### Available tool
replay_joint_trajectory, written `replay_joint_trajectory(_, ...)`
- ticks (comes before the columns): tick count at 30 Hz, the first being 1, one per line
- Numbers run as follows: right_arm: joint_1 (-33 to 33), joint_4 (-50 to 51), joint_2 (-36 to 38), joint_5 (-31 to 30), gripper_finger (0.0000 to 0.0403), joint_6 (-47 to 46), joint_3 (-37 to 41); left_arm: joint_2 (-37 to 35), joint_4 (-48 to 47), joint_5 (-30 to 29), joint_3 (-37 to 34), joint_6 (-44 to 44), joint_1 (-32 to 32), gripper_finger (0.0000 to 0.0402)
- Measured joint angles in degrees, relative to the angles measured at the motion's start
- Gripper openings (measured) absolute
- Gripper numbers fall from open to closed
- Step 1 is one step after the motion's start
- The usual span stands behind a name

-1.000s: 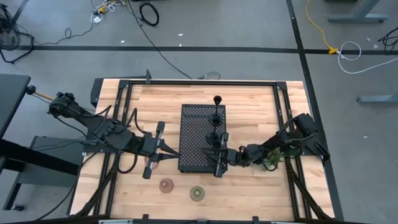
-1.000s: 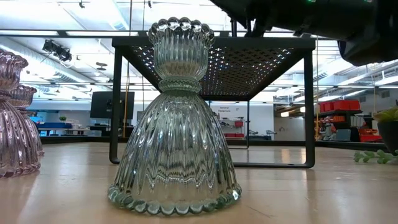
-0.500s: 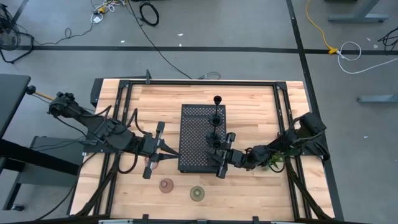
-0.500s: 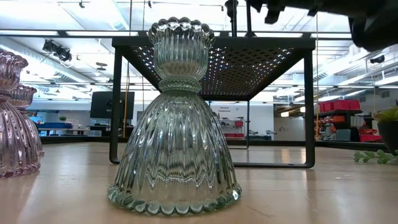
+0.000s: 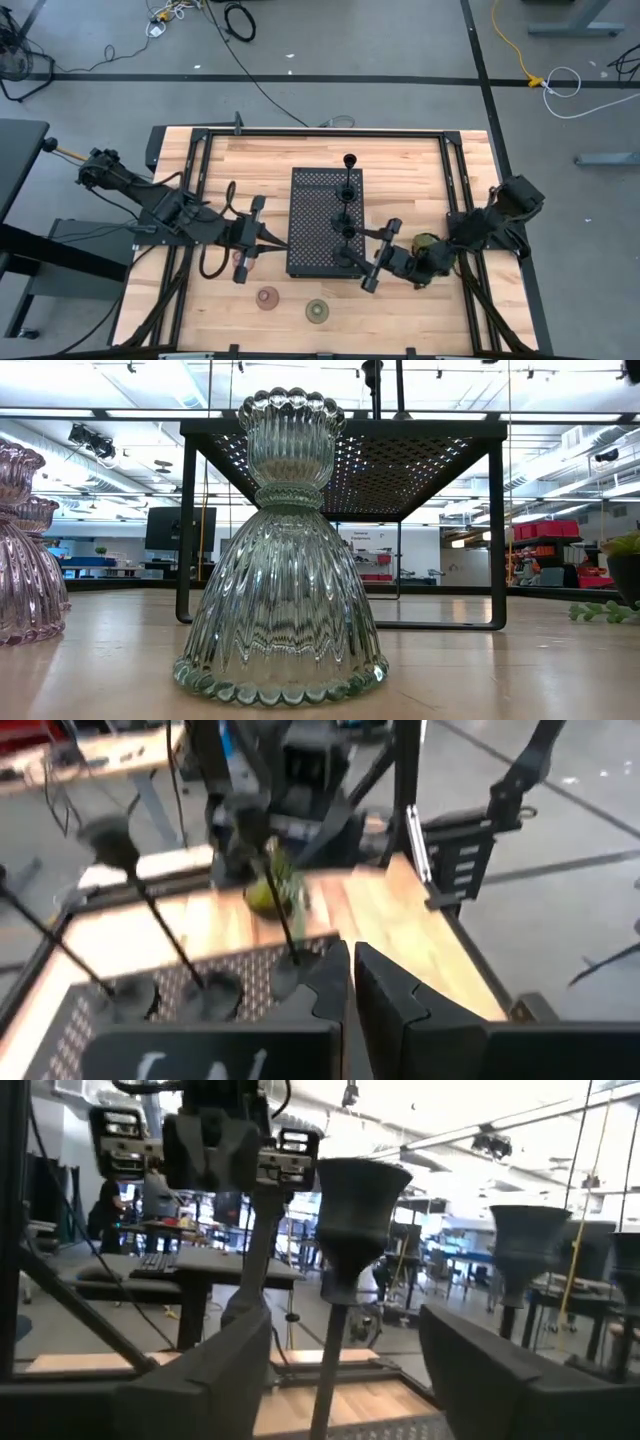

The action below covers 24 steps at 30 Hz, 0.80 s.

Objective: Pick & Place candle stick holders
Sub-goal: Put the pink glass candle holder on the shelf

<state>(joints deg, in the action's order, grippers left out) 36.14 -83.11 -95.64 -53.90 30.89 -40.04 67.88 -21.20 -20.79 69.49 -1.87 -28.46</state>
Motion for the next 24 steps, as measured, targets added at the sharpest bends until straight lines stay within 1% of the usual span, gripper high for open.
replay_joint_trajectory(3, 3.3, 1.8, 2.1, -3.5, 0.0285, 0.5, 0.0, 0.0, -4.5, 0.6, 0.0, -4.0, -0.5, 0.0023)
replay_joint_trajectory(6, 6.7, 2.3, 4.1, -7.4, 0.0302, 2.7, 0.0, 0.0, -10.9, 3.1, -0.5, -11.6, -1.4, 0.0023)
replay_joint_trajectory(8, 8.9, 2.3, 5.3, -9.7, 0.0307, 3.3, 0.0, 0.0, -13.9, 4.0, -2.0, -17.0, -2.4, 0.0023)
replay_joint_trajectory(12, 12.8, 2.3, 7.5, -12.7, 0.0309, 4.7, 0.0, 0.0, -18.1, 3.4, -7.1, -28.0, -6.2, 0.0023)
replay_joint_trajectory(15, 15.0, 2.1, 8.7, -14.1, 0.0309, 5.0, 0.0, 0.0, -22.5, 1.2, -11.7, -39.8, -10.7, 0.0023)
replay_joint_trajectory(17, 16.0, 2.2, 8.9, -15.1, 0.0309, 5.1, 0.0, 0.0, -23.4, -1.1, -14.7, -47.5, -14.0, 0.0023)
replay_joint_trajectory(20, 16.5, 2.2, 8.9, -16.7, 0.0309, 6.0, 0.0, 0.0, -23.8, -6.5, -17.9, -57.4, -19.5, 0.0023)
replay_joint_trajectory(24, 16.5, 2.6, 8.9, -18.1, 0.0306, 5.6, 0.0, 0.3, -23.9, -13.4, -19.4, -67.9, -26.9, 0.0023)
